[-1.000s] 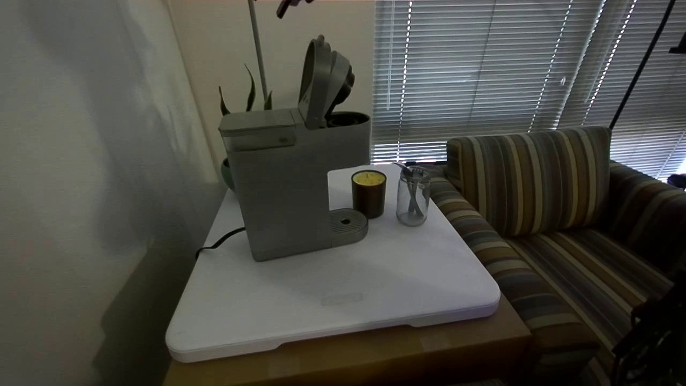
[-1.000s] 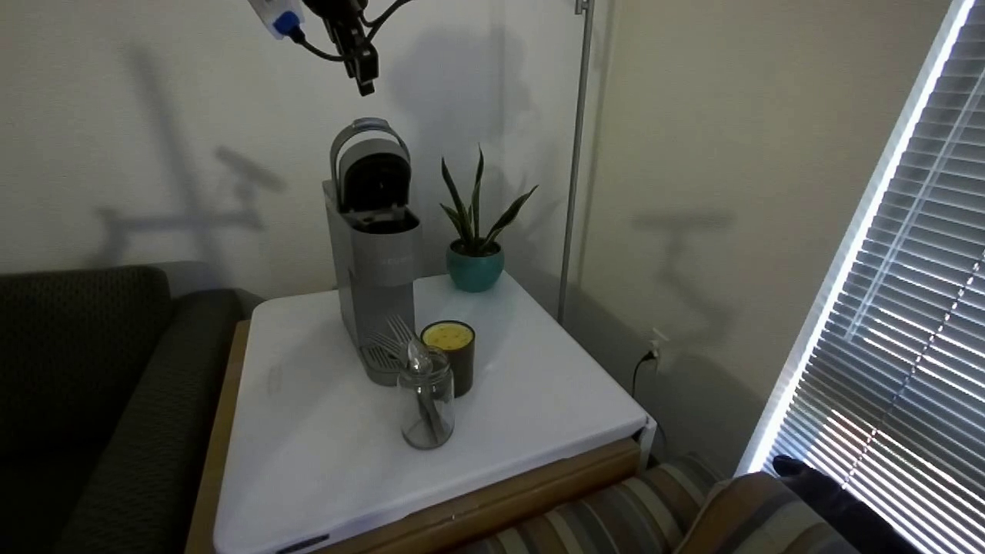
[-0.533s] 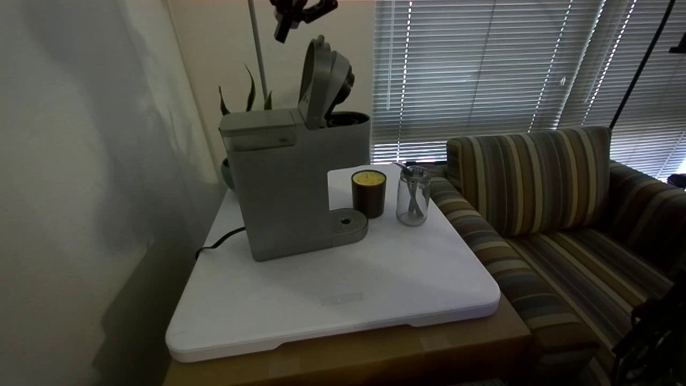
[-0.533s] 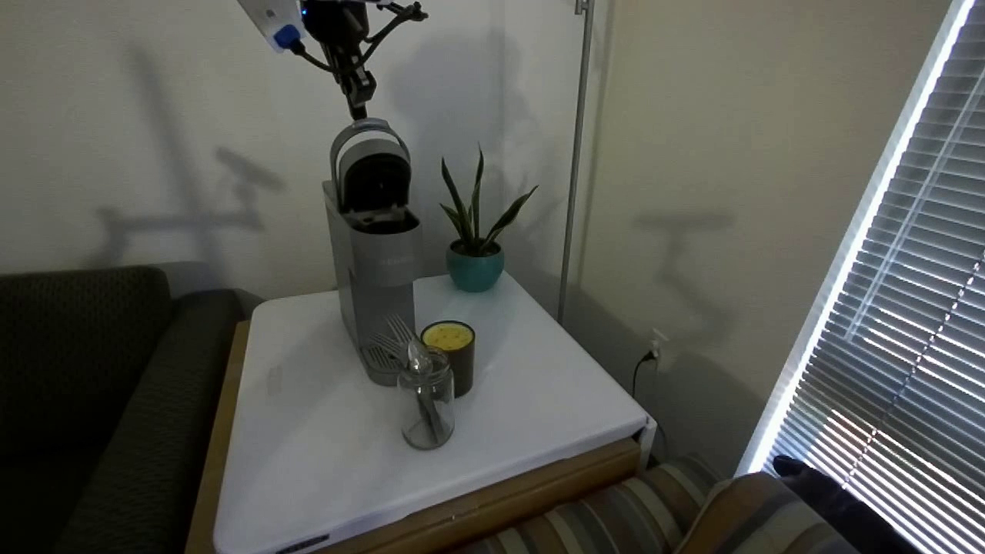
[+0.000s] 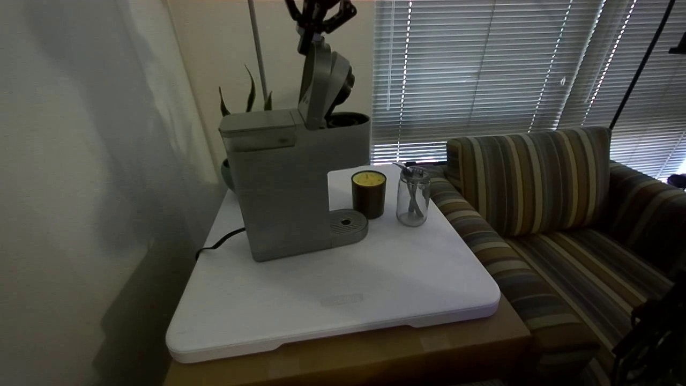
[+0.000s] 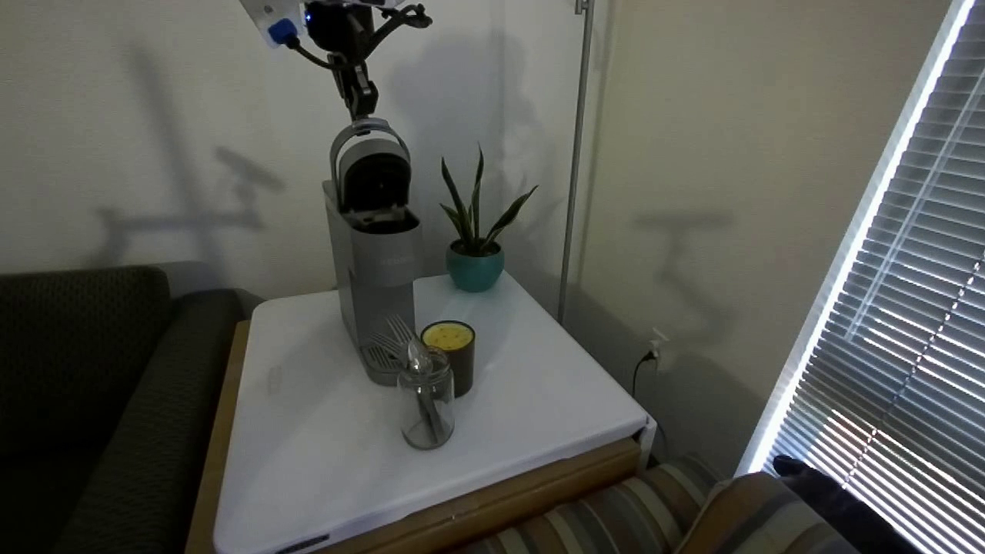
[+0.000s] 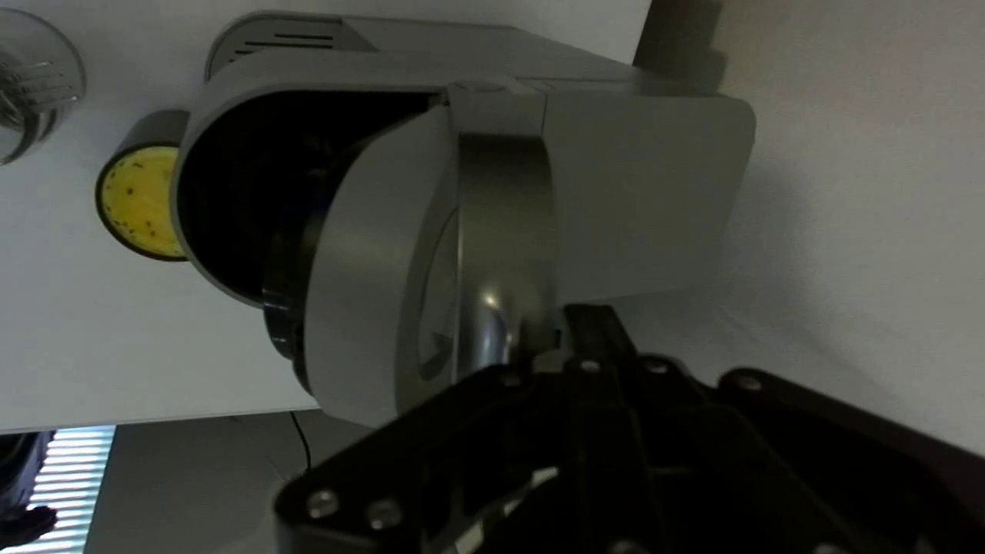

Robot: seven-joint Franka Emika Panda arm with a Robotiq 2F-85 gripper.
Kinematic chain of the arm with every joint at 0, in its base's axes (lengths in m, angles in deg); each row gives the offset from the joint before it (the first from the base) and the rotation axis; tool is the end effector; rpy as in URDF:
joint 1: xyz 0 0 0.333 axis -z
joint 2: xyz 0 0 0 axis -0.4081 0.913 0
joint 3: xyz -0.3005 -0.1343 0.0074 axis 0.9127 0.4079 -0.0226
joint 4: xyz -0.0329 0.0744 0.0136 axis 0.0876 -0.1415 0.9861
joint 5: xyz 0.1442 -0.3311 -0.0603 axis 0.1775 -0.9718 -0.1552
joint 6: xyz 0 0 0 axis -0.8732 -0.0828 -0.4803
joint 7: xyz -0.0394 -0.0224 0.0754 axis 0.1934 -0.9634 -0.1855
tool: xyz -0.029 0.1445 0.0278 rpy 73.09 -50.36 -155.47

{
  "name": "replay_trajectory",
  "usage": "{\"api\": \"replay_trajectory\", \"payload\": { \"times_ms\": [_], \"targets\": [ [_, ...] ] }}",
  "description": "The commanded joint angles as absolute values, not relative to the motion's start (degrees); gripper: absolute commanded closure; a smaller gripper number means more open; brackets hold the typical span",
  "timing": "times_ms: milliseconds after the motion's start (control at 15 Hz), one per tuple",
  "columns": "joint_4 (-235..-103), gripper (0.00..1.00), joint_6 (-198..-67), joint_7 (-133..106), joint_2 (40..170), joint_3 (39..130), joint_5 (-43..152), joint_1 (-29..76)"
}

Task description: Close the lid of the coffee machine chamber

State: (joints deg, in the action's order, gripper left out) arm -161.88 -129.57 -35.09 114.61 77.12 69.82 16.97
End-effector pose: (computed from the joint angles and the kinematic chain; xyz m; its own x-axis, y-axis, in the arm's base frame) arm 0.7029 0.1351 0.4336 0.8898 -0.4102 0.1999 -0.3270 -0.8787 -0.3478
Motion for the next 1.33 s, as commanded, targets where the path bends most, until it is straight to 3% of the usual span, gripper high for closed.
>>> {"api": "replay_trajectory", "payload": {
  "times_ms": [0,533,933,1267],
  "targets": [
    [-165.8,1.0,-129.8,-36.8,112.2,77.8,71.5,17.5],
    [-180.1,1.0,-139.1,-40.7,105.6,78.2,80.9,19.7],
    [-187.2,1.0,-153.5,-26.1,104.6,71.4,105.8,24.6],
    [-187.9,1.0,-156.7,-4.7,105.3,63.8,130.9,30.1]
  ]
}}
